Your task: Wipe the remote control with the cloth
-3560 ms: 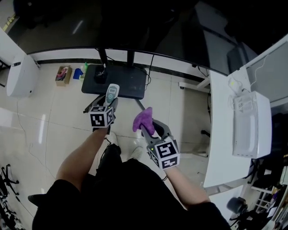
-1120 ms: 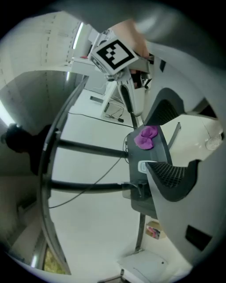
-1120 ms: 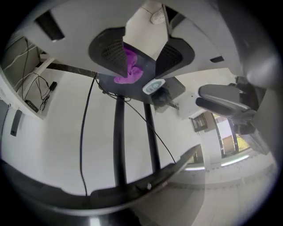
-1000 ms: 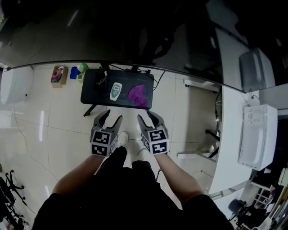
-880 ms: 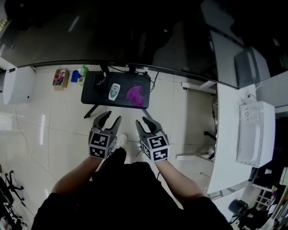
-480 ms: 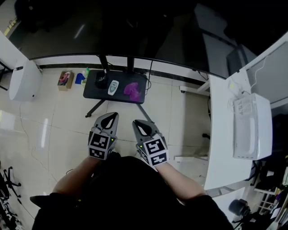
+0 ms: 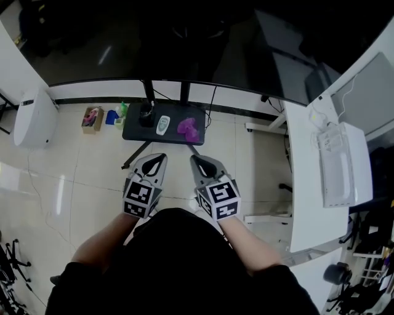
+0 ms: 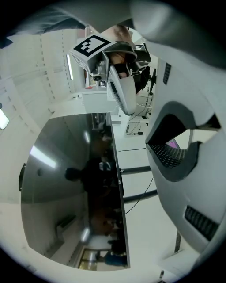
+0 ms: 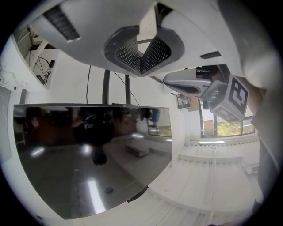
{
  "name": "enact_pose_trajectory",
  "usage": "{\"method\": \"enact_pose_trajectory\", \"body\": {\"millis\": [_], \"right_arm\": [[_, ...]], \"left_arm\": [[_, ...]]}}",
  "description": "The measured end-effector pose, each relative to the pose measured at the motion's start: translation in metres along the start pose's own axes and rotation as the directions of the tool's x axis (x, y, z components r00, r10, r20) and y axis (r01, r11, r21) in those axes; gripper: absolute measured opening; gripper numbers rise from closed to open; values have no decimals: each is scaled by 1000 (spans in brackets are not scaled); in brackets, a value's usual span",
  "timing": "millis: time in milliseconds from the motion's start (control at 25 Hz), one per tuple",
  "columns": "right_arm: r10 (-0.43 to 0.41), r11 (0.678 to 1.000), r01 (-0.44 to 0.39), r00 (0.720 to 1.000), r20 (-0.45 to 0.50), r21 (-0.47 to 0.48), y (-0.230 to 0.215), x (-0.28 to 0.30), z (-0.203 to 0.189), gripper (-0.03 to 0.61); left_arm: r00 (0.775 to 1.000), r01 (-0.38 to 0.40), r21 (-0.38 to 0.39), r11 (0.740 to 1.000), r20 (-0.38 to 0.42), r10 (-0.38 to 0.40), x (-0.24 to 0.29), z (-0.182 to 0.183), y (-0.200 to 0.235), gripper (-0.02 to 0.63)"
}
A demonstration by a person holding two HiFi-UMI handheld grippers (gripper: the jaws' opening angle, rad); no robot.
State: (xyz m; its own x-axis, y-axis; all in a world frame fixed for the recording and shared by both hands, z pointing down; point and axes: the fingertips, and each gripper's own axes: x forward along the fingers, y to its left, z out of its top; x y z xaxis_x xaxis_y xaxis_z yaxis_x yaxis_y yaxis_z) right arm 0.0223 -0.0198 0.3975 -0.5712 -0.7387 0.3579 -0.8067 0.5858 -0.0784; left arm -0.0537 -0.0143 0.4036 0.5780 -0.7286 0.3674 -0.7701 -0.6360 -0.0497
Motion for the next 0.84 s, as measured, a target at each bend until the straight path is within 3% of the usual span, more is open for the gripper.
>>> {"method": "enact_pose_trajectory", "body": {"millis": [840], "right_arm": [[-12,999,11,1000,-13,-37,20,2,6,14]], "left_arm": [[1000,8,-18,1000,24,-8,-12,1,1,5]]}}
